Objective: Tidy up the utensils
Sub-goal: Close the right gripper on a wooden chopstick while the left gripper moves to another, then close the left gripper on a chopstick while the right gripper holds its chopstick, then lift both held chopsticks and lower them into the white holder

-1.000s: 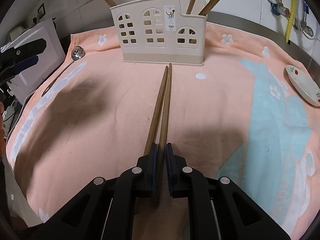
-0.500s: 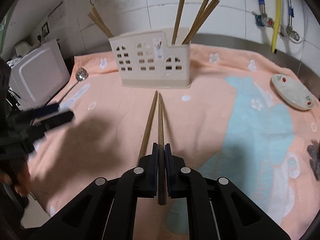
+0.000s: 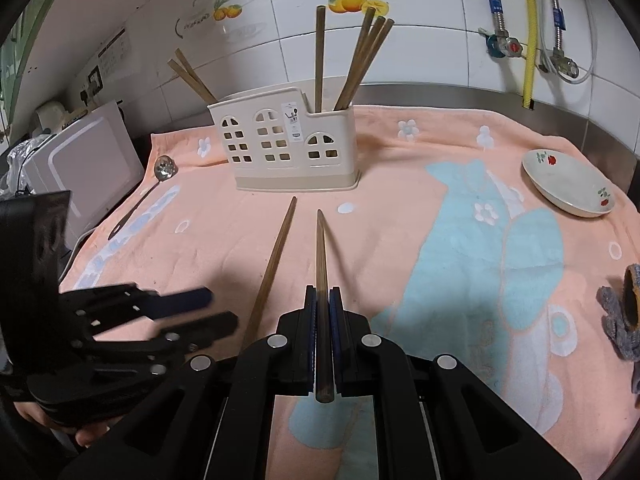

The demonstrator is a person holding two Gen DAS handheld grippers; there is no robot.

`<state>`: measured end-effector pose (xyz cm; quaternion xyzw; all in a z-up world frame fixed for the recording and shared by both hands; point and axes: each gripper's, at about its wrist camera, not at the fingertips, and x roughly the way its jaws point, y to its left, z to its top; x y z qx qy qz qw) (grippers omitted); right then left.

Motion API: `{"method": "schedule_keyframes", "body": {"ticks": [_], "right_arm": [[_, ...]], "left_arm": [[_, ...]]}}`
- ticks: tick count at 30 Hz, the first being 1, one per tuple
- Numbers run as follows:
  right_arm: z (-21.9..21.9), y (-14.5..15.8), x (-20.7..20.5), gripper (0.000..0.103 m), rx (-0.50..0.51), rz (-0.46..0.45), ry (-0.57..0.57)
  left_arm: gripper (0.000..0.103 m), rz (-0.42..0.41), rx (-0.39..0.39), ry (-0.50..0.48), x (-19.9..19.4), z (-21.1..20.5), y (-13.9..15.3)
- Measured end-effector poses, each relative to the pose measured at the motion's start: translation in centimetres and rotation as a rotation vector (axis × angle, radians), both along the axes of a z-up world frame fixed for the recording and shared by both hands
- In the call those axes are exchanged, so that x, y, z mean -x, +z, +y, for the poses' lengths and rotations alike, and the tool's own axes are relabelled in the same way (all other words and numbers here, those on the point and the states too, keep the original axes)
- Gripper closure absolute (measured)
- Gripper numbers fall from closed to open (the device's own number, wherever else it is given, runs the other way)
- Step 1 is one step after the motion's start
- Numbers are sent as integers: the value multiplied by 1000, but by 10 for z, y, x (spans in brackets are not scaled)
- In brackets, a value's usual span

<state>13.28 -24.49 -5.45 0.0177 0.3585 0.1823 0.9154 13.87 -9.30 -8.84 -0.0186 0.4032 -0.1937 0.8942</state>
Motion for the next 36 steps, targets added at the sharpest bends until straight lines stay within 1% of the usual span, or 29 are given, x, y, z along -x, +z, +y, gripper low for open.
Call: {"method": "schedule_keyframes", "body": {"ticks": [5,10,13,18,23,25,30,34,36], "right_arm": [[-3,-3,-1,97,-15,5,10],[-5,-6,-3,97,-25,10,16],[-6,-7,-4,97,-29,14,18],[-5,-7,-4,97,-29,14,19],[-5,-5,-3,97,-31,4,17],[-4,-2,-1,97,-31,-4,16],[-3,6,3,97,-29,-28,15],[-1,16,4,97,-31,-53,9],[-1,22,4,97,-33,-65,7]], "left_arm": [[81,37,5,8,-8,-7,-9],[86,65,-7,24,-15,-12,-18],[86,81,-9,34,-16,-12,-21],[87,77,-32,45,-17,-15,-22],[92,79,-51,50,-17,-11,-20],[94,72,-72,59,-17,-6,-19],[96,45,-96,88,-17,14,-10],[97,17,-94,101,-16,30,-2],[97,-14,-90,103,-15,36,7]]}}
